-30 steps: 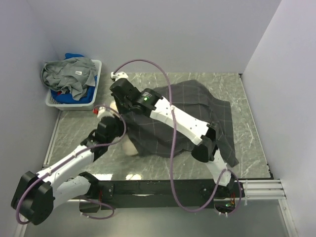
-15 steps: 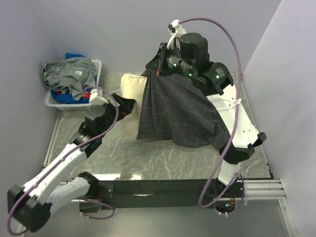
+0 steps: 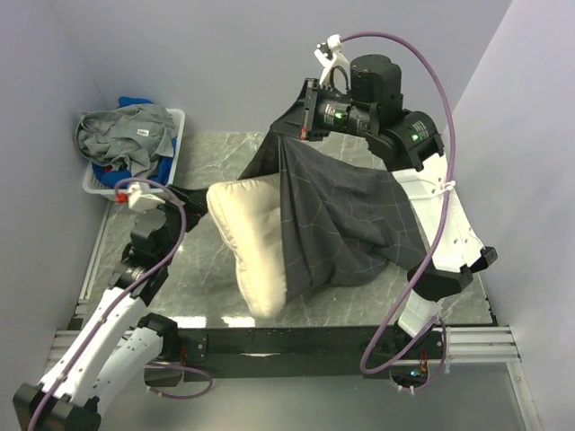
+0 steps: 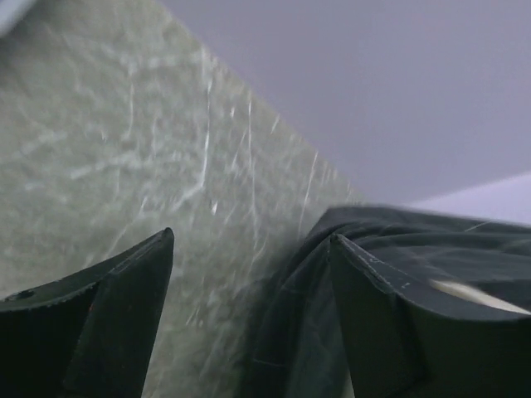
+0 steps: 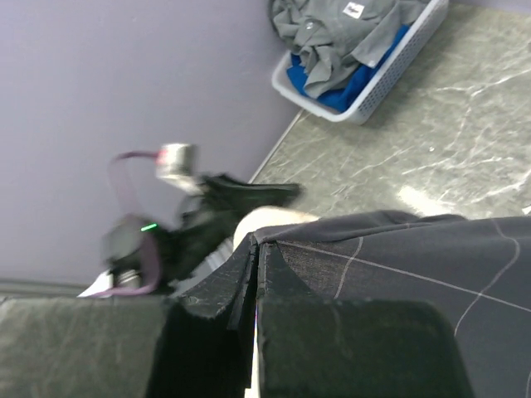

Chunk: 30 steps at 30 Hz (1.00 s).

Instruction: Put the pillow into the pillowcase

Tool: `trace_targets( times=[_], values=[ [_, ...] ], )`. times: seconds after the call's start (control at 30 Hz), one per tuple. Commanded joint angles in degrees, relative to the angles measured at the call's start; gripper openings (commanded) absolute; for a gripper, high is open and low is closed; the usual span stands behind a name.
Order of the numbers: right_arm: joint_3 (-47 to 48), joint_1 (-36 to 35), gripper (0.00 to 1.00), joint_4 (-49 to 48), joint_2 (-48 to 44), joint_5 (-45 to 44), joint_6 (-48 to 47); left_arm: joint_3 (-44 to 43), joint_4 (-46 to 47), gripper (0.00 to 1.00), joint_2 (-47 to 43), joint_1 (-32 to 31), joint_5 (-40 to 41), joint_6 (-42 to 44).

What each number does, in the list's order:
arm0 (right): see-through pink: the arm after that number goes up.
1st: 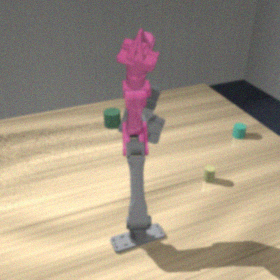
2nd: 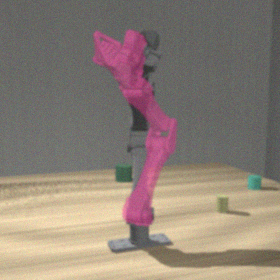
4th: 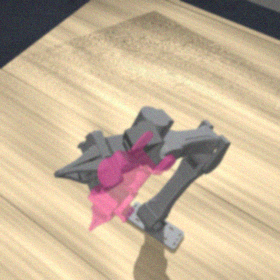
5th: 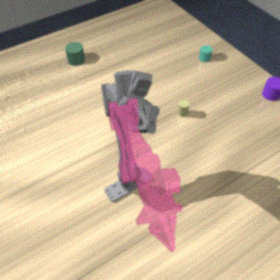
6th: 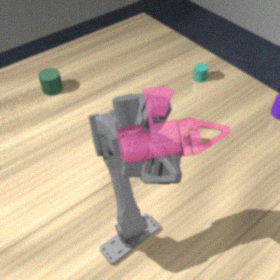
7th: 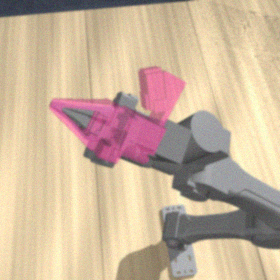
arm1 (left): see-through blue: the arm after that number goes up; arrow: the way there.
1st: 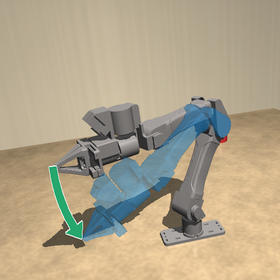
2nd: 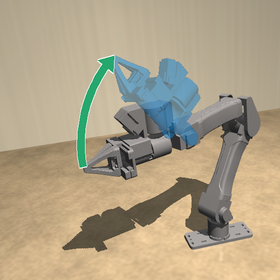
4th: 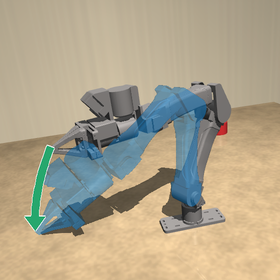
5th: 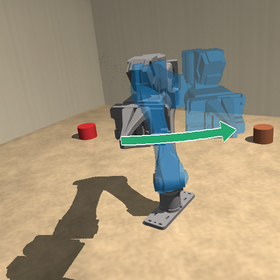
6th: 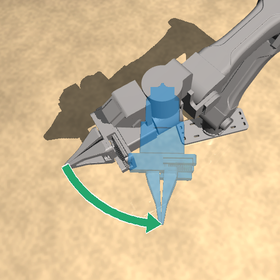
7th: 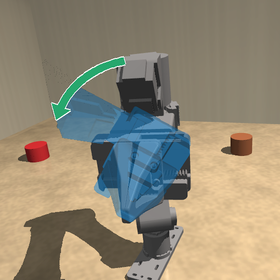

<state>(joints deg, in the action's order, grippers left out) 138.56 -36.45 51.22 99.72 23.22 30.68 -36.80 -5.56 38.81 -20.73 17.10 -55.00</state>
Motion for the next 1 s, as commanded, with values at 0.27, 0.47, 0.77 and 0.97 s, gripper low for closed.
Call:
trace_targets(
  times=[0.27,0.47,0.77,0.97],
  values=[
    [-0.13,7.78,0.00,-6.48,-6.38,14.65,3.68,13.06,33.31,0.79,2.50,1.40,-37.13,-6.78],
    [1.53,9.73,0.00,-6.05,-5.42,18.26,5.09,15.35,44.14,0.84,7.77,-5.44,-41.71,-5.91],
    [-2.76,10.61,0.00,-7.44,-5.85,18.61,6.15,5.78,43.62,0.76,26.82,-19.43,-32.84,-1.86],
    [-1.02,10.61,0.00,-5.79,-5.59,18.00,5.54,-0.46,49.86,0.41,38.88,-22.51,-31.69,-6.08]
  ],
)
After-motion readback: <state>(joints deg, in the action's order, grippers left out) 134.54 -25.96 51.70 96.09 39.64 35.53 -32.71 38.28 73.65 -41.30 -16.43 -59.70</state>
